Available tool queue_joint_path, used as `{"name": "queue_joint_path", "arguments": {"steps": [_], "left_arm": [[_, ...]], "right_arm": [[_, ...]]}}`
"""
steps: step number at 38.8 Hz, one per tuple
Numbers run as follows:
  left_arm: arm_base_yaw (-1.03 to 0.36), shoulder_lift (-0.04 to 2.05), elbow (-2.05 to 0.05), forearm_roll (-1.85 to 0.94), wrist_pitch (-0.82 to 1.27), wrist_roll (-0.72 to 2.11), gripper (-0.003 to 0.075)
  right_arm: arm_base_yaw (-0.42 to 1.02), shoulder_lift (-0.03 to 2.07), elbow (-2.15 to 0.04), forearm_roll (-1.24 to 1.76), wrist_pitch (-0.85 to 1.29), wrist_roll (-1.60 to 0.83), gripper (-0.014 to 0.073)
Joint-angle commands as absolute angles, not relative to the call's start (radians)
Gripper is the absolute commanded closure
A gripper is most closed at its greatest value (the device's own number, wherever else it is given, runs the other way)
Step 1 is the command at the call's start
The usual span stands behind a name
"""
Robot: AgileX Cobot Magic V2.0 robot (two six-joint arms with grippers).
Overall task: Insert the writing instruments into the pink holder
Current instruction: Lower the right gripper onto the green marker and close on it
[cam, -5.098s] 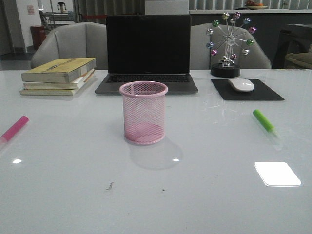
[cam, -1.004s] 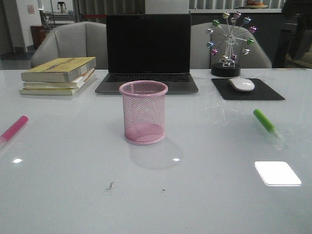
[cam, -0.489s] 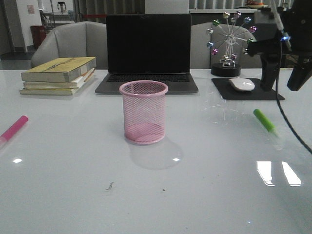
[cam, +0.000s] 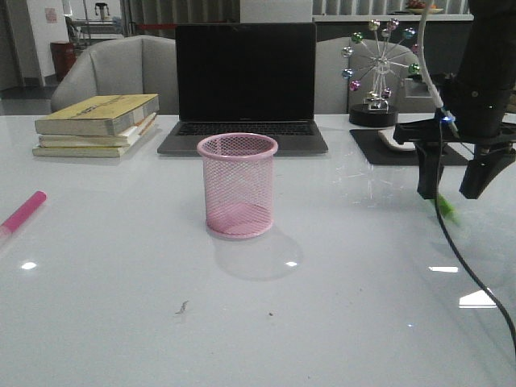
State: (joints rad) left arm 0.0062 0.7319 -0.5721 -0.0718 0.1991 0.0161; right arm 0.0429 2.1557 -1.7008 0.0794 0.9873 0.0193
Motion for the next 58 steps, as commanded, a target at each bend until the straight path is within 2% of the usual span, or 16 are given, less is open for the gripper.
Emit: {"name": "queue_joint_path", "arguments": {"steps": [1, 45, 52, 58], "left_arm": [[0.0, 0.733, -0.61, -0.057, 0.111, 0.013, 0.0244], [0.0, 0.733, -0.61, -0.04, 0.109, 0.013, 0.0244], [0.0, 0.733, -0.61, -0.04, 0.109, 0.013, 0.0244], [0.0, 0.733, -0.61, -0.04, 0.109, 0.013, 0.0244]], "right_arm": [[0.044, 2.094, -1.734, 0.09, 0.953, 0.01, 0.0123], [0.044, 2.142, -1.734, 0.109, 0.97, 0.0, 0.0128], [0.044, 2.17, -1.734, 0.109, 0.985, 0.0, 0.0216], [0.044, 2.174, -1.734, 0.109, 0.974, 0.0, 0.0371]]}}
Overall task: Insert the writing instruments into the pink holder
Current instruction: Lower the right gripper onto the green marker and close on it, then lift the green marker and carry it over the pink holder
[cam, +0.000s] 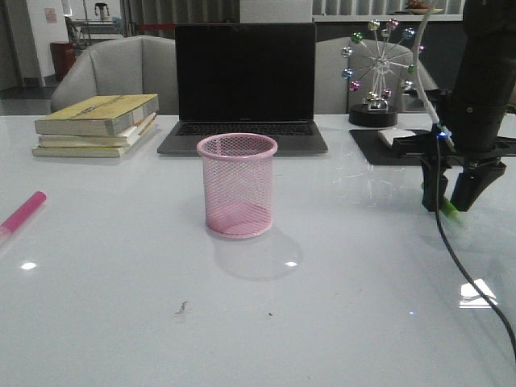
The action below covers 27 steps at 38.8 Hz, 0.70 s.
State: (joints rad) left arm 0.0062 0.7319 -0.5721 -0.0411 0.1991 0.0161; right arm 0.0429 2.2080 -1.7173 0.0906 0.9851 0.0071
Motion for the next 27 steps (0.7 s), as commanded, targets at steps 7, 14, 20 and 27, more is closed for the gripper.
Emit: {"name": "queue_joint_path", "arguments": {"steps": [7, 14, 20, 27], "left_arm": [[0.0, 0.733, -0.61, -0.04, 0.109, 0.013, 0.0244], [0.0, 0.733, -0.61, -0.04, 0.109, 0.013, 0.0244], [0.0, 0.733, -0.61, -0.04, 0.117, 0.013, 0.0244], [0.0, 0.733, -0.61, -0.04, 0.133, 0.013, 0.0245]], "right_arm": [[0.044, 2.169, -1.734, 0.121, 0.937, 0.0, 0.0578], [0.045, 2.15, -1.77, 0.145, 0.919, 0.0, 0.0564], [0.06, 2.104, -1.802, 0.145, 0.884, -0.029, 0.0564], [0.106, 2.012, -1.804, 0.145, 0.769, -0.029, 0.0564]]}}
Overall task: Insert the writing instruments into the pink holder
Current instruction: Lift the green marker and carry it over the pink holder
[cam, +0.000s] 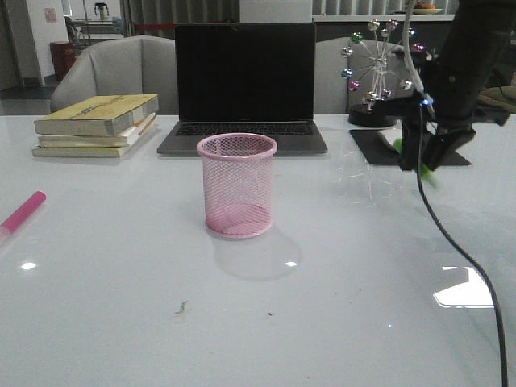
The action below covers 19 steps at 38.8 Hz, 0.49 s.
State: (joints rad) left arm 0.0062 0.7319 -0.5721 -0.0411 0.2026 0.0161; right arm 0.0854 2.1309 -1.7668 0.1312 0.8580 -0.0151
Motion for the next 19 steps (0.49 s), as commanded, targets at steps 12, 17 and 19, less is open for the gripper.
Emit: {"name": "queue_joint_path", "arguments": {"steps": [12, 17, 19], "left_arm": [[0.0, 0.733, -0.61, -0.04, 0.143, 0.013, 0.0244], [0.0, 0.733, -0.61, -0.04, 0.143, 0.013, 0.0245], [0.0, 0.733, -0.61, -0.04, 0.143, 0.013, 0.0244]], "right_arm": [[0.239, 1.909, -1.801, 0.145, 0.566, -0.03, 0.0564], [0.309, 1.904, -1.8, 0.145, 0.45, -0.031, 0.0564], [0.343, 1.904, -1.8, 0.145, 0.402, -0.031, 0.0564]]}}
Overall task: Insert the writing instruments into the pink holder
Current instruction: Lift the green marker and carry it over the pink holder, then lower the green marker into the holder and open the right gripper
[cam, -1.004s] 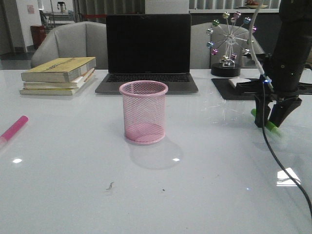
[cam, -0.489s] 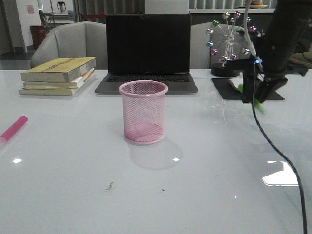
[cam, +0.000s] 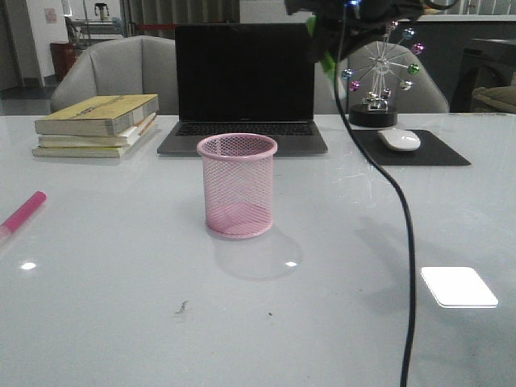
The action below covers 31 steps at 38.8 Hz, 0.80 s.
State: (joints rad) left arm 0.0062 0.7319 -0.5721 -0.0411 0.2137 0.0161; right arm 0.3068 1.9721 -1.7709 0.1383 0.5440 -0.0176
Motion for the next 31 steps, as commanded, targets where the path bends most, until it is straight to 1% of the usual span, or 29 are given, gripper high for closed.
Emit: {"name": "queue_joint_path", "arguments": {"steps": [1, 9, 16, 23, 31], "left_arm": [[0.0, 0.733, -0.61, -0.04, 0.143, 0.013, 0.0244], [0.0, 0.733, -0.61, -0.038, 0.143, 0.013, 0.0245], [0.0, 0.733, -0.61, -0.032, 0.143, 0.013, 0.0244], [0.0, 0.733, -0.61, -0.01, 0.143, 0.013, 0.0245], [0.0, 0.733, -0.61, 0.0, 0.143, 0.013, 0.0245]], "right_arm": [[0.358, 1.904, -1.799, 0.145, 0.38, -0.031, 0.0564], [0.456, 1.904, -1.797, 0.138, 0.233, -0.041, 0.0564], [0.499, 1.904, -1.764, 0.128, 0.152, -0.044, 0.0564], [0.528, 1.898, -1.634, 0.127, 0.038, -0.044, 0.0564], [0.563, 1.856, -1.468, 0.127, -0.147, -0.044, 0.0564]]}}
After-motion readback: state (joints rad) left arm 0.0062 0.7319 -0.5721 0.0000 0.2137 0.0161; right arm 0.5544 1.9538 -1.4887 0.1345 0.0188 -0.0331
